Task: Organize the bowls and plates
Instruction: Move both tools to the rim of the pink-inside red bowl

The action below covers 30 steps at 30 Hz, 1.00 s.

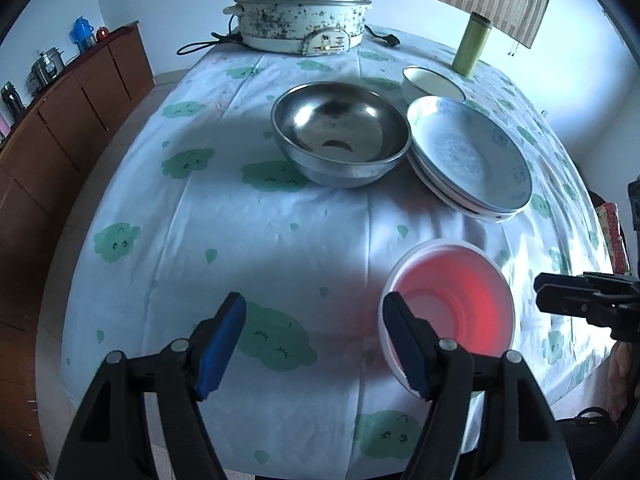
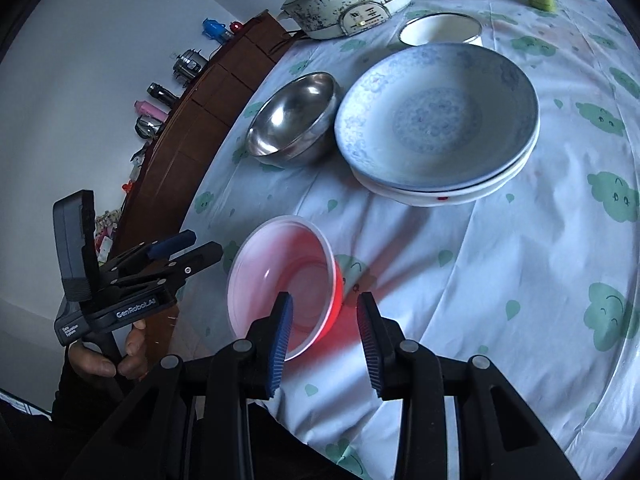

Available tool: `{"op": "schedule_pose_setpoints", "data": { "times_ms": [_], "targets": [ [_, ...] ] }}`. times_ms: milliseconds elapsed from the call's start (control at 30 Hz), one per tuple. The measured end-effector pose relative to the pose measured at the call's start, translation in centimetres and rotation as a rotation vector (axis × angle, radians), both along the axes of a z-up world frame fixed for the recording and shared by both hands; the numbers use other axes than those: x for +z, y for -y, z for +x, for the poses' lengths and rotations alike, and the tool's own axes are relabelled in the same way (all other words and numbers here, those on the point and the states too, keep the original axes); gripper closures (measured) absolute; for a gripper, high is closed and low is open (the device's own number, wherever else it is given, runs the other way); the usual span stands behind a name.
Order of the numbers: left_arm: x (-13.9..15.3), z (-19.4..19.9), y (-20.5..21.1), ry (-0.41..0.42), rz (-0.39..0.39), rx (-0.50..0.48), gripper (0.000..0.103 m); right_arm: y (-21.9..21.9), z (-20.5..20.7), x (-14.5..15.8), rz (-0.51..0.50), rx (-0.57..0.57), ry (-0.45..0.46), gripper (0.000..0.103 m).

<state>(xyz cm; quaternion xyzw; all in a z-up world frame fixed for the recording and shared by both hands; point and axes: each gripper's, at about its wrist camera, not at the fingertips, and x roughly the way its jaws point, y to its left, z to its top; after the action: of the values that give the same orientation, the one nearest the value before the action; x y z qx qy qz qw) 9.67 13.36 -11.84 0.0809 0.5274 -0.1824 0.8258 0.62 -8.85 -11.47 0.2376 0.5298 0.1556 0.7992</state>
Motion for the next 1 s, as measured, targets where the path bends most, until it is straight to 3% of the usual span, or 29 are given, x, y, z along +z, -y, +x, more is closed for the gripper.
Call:
{"op": "schedule_pose_setpoints", "data": {
  "times_ms": [467,700,800,1000],
  "targets": [
    [-0.2,-0.8,0.7,-0.018,0.023,-0.008,0.031,-1.6,0.7,-0.1,-0.012,0.063,-0.044,0.067],
    [-2.0,-1.1,2.0,-0.098,-0.01,-0.045,0.03,-2.6,1.6,-2.1,-0.022,0.102,-0.094,0.067],
    [-2.8,-1.0,1.7,-0.143,-0.028,-0.031,0.035,-3.0,1.8,-2.5,-0.035,0.113,-0.118,0.067],
    [-3.2,-1.0,1.7,-0.16,-0.032,-0.021,0.035,-2.5,1.7,-2.7,-0.013,0.11,-0.123,0.067]
  ]
}}
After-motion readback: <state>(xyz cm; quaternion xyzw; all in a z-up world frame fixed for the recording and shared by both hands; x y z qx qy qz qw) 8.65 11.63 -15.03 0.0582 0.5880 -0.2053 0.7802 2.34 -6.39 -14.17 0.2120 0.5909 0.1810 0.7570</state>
